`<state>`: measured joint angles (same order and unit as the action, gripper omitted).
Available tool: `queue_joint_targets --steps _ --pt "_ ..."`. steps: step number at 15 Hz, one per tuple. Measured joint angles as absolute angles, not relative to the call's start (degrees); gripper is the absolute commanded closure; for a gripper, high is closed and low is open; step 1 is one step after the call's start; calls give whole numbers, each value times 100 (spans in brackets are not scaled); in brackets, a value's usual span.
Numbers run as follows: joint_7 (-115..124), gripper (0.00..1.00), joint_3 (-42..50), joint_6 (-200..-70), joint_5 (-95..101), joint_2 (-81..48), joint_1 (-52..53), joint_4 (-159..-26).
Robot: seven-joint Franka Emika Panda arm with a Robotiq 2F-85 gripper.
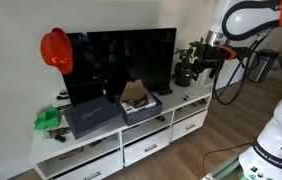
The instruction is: Put the pair of glasses in the pouch
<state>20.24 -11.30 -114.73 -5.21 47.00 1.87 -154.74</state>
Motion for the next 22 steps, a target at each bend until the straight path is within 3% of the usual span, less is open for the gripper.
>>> queue_joint_targets --steps 11,22 --pt "2177 0 -703 -12248 -521 4207 -401 -15416" --pt "2169 0 688 -13956 -540 665 -1211 -14437"
